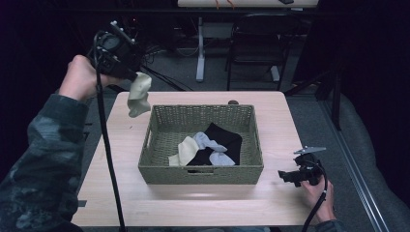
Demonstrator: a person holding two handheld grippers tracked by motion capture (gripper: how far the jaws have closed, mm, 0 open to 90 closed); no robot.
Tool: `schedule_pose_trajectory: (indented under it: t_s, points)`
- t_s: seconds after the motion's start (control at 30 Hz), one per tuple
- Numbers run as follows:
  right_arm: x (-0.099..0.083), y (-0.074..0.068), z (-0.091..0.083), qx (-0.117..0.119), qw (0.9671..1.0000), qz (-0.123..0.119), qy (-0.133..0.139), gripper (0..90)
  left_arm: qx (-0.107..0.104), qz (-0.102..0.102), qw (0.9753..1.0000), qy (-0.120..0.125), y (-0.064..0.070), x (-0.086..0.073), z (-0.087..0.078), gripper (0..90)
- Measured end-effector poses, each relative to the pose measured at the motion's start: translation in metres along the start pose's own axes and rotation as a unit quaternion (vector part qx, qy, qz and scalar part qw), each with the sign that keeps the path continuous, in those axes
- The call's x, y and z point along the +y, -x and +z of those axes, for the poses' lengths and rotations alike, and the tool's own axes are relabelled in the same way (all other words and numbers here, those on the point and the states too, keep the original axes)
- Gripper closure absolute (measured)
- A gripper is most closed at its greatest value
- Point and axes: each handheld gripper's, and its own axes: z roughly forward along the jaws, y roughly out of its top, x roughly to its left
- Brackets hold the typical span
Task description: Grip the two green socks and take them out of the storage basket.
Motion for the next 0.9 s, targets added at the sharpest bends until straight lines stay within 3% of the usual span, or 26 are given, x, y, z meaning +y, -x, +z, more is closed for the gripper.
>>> schedule_pose_trajectory:
  t_s: [0.2, 0.4, 0.57, 0.63, 0.73, 0.77, 0.8, 0.83, 0.87, 0.9]
  points:
    - [0.000, 0.000, 0.000, 0.000, 1.0000, 0.000, 0.000, 1.2, 0.011, -0.027, 0.9996, -0.002, -0.021, -0.020, -0.005, 90.0]
    - [0.000, 0.000, 0.000, -0.001, 1.0000, 0.001, 0.001, 1.2, 0.021, -0.047, 0.9985, -0.018, -0.037, -0.045, 0.006, 90.0]
    - [0.000, 0.000, 0.000, -0.001, 1.0000, 0.001, 0.004, 1.2, 0.010, -0.073, 0.9968, -0.033, -0.052, -0.073, 0.030, 90.0]
    - [0.000, 0.000, 0.000, -0.001, 1.0000, 0.001, 0.004, 1.2, 0.007, -0.076, 0.9964, -0.035, -0.053, -0.077, 0.035, 90.0]
    - [0.000, 0.000, 0.000, -0.002, 1.0000, 0.001, 0.004, 1.2, -0.004, -0.088, 0.9949, -0.049, -0.058, -0.095, 0.058, 90.0]
    - [0.000, 0.000, 0.000, -0.002, 1.0000, 0.001, 0.004, 1.2, -0.004, -0.088, 0.9949, -0.049, -0.058, -0.095, 0.058, 90.0]
    - [0.000, 0.000, 0.000, -0.002, 1.0000, 0.001, 0.005, 1.2, -0.011, -0.095, 0.9940, -0.054, -0.061, -0.105, 0.071, 90.0]
    - [0.000, 0.000, 0.000, -0.002, 1.0000, 0.001, 0.005, 1.2, -0.011, -0.095, 0.9940, -0.054, -0.061, -0.105, 0.071, 90.0]
    - [0.000, 0.000, 0.000, -0.001, 1.0000, 0.001, 0.004, 1.2, -0.015, -0.101, 0.9928, -0.062, -0.062, -0.114, 0.084, 90.0]
    - [0.000, -0.001, 0.000, -0.001, 1.0000, 0.001, 0.004, 1.2, -0.015, -0.101, 0.9928, -0.062, -0.062, -0.114, 0.084, 90.0]
